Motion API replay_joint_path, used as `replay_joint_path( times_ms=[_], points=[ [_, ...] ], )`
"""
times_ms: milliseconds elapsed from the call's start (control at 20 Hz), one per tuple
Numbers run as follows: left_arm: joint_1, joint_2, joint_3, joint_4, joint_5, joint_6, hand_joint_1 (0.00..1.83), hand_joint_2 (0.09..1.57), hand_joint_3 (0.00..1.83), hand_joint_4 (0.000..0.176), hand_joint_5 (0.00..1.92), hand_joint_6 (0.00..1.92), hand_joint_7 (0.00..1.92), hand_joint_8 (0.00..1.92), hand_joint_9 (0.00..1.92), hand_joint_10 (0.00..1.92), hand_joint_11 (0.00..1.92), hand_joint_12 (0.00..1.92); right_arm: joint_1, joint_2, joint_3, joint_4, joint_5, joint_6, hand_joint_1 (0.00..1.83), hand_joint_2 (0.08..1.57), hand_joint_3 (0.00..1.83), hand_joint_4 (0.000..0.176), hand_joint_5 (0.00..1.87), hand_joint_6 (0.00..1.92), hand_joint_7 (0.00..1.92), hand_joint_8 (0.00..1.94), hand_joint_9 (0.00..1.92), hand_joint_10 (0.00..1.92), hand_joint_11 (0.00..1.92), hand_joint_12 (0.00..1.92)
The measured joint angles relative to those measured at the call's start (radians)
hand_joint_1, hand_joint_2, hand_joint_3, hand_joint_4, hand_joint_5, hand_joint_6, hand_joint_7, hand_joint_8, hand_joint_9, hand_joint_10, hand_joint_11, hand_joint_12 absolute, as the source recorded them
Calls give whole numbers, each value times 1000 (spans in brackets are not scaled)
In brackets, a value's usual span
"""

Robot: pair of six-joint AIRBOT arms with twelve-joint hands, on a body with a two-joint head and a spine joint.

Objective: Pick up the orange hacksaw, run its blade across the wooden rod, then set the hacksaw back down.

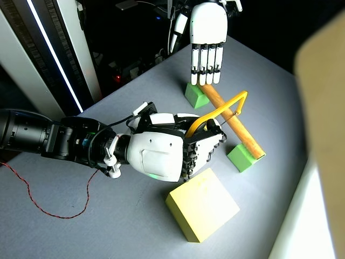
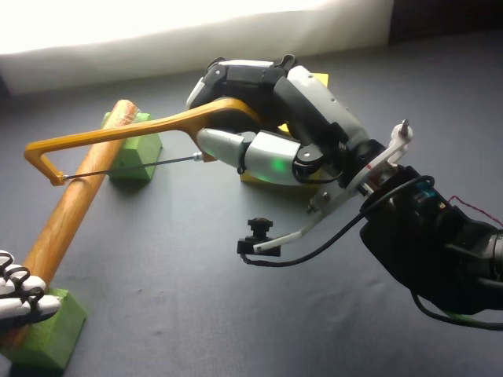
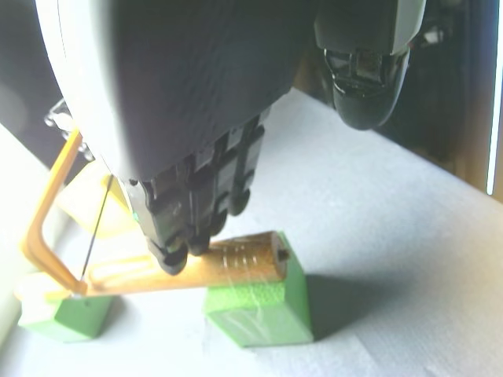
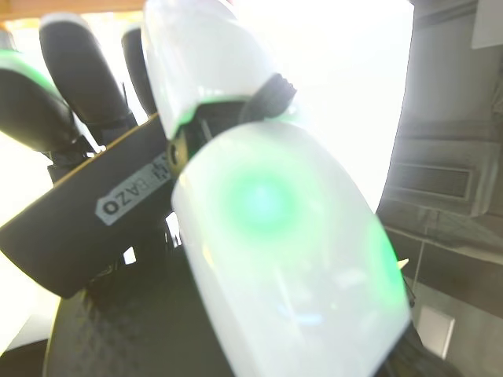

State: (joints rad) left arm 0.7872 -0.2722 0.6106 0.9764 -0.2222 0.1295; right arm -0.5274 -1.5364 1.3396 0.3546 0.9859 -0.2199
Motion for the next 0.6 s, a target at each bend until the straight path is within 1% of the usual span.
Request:
replay_joint_path(
  times_ms=[50, 150, 200, 350, 400, 450, 550, 600],
  points=[
    [0, 0, 0, 0, 0, 0, 53, 1258, 2, 0, 0, 0, 0, 0, 6, 2, 0, 0, 0, -4, 0, 2, -6, -5, 1248, 1170, 0, 0, 771, 1081, 995, 1201, 1081, 1015, 1012, 1329],
    [0, 0, 0, 0, -1, 0, 85, 1253, 0, 0, 0, 0, 15, 5, 20, 7, 4, 2, 0, -13, 0, 3, -14, -8, 1239, 1187, 0, 0, 728, 1150, 975, 1228, 1069, 1037, 988, 1373],
    [0, 0, 0, 0, -1, 0, 75, 1253, 0, 0, 0, 0, 12, 3, 16, 4, 0, 0, 0, -18, 0, 2, -19, -12, 1243, 1179, 0, 0, 754, 1107, 982, 1223, 1066, 1037, 990, 1375],
    [0, 0, 0, 0, 0, 0, 38, 1255, 1, 0, 0, 0, 2, 0, 2, 0, 0, 0, 1, -41, 0, 16, -31, -25, 1246, 1171, 0, 0, 774, 1075, 988, 1218, 1049, 1048, 963, 1413],
    [0, 0, 0, 0, 0, 0, 20, 1259, 2, 0, 0, 0, 0, 0, 0, 0, 0, 0, 5, -48, 0, 26, -34, -34, 1238, 1191, 0, 0, 729, 1138, 963, 1255, 1023, 1095, 943, 1449],
    [0, 0, 0, 0, -1, 0, 31, 1257, 1, 0, 0, 0, 0, 0, 0, 0, 0, 0, 12, -58, 0, 41, -40, -45, 1233, 1200, 1, 0, 700, 1181, 954, 1266, 1028, 1102, 952, 1445],
    [0, 0, 0, 0, 0, 0, 46, 1260, 2, 0, 0, 0, 7, 3, 6, 2, 0, 0, 31, -77, 0, 61, -57, -55, 1240, 1186, 0, 0, 732, 1146, 973, 1232, 1024, 1068, 948, 1404],
    [0, 0, 0, 0, 0, 0, 46, 1259, 1, 0, 0, 0, 14, 5, 15, 6, 0, 0, 42, -91, 8, 60, -68, -57, 1238, 1189, 1, 0, 729, 1144, 964, 1251, 1013, 1077, 934, 1432]
  ],
)
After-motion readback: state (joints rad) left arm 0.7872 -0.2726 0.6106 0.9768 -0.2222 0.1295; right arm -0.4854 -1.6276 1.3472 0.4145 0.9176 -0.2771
